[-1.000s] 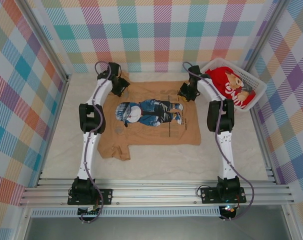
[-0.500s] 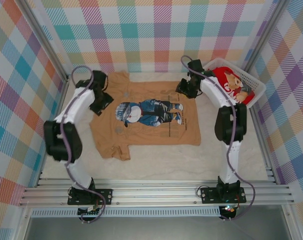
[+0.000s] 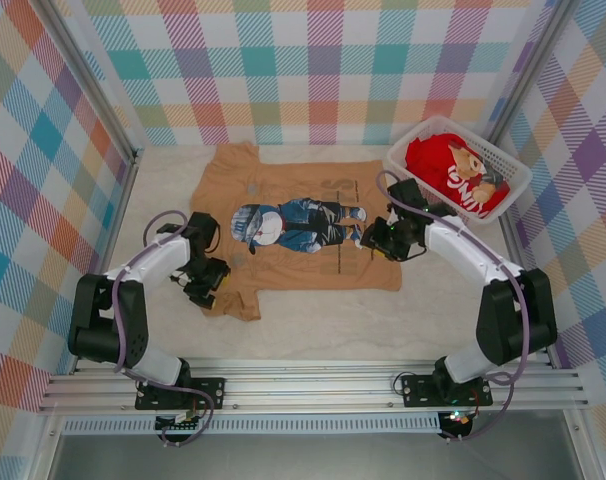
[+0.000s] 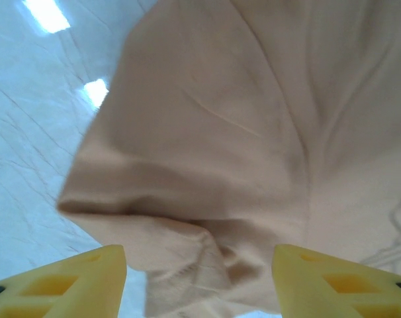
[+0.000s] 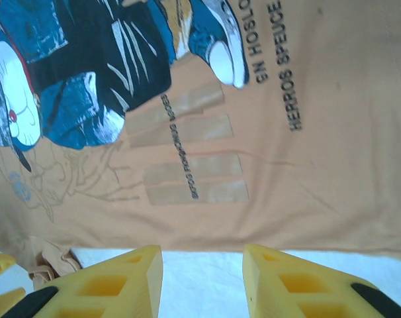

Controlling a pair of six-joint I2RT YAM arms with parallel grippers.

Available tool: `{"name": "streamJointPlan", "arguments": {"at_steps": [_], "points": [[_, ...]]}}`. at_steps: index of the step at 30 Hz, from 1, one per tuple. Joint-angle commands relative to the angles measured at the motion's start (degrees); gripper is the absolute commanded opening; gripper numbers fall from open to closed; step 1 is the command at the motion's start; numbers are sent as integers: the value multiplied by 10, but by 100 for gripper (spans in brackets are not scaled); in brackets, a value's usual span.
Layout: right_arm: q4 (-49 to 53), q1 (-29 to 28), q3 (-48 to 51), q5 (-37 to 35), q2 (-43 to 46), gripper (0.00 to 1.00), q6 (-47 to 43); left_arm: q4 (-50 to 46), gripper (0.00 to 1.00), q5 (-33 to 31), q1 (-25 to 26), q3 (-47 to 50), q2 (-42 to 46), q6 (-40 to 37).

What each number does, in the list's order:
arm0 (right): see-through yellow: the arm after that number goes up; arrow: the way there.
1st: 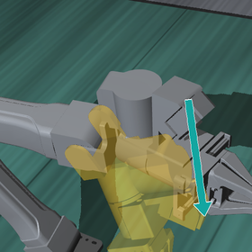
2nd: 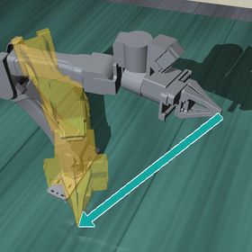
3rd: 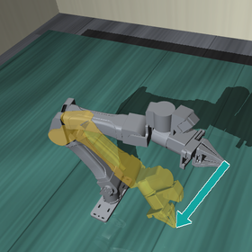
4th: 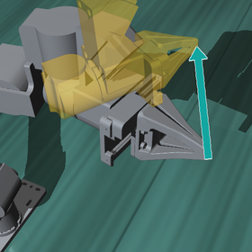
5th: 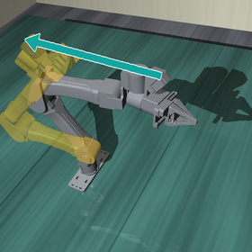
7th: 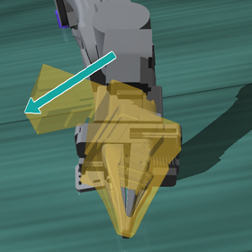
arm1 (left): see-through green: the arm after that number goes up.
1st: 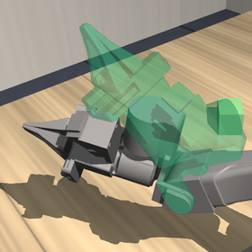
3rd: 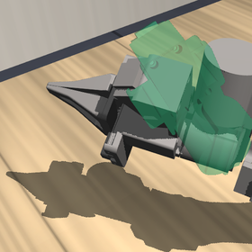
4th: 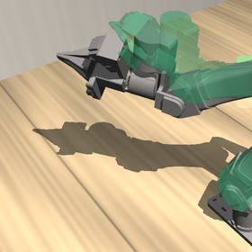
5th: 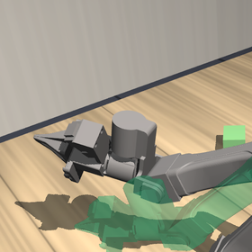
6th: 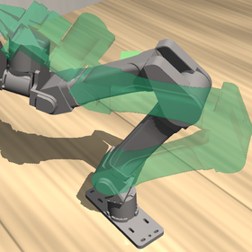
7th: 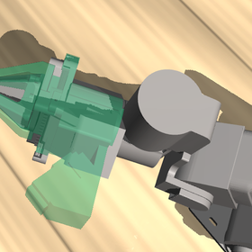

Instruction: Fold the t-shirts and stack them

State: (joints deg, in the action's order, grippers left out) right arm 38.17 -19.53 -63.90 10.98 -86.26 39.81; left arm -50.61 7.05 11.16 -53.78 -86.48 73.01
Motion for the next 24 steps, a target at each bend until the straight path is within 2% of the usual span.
{"name": "streamJointPlan", "arguments": {"at_steps": [1, 3, 13, 16, 20, 24], "points": [[-1, 1, 18, -1, 39, 37, -5, 7, 55, 14, 24, 9, 19, 59], [-4, 1, 29, 0, 48, 37, 0, 6, 51, 14, 34, 18, 23, 73], [-8, 1, 45, 1, 69, 37, 4, 33, 47, 1, 49, 37, 1, 96], [-7, 1, 53, 0, 73, 37, 4, 32, 36, -14, 52, 28, -2, 98], [-5, 1, 59, -2, 78, 36, 3, -1, 12, -34, 59, 22, 24, 93], [-4, 2, 62, -7, 77, 35, -1, -44, 3, -35, 67, 39, 62, 76]]}}
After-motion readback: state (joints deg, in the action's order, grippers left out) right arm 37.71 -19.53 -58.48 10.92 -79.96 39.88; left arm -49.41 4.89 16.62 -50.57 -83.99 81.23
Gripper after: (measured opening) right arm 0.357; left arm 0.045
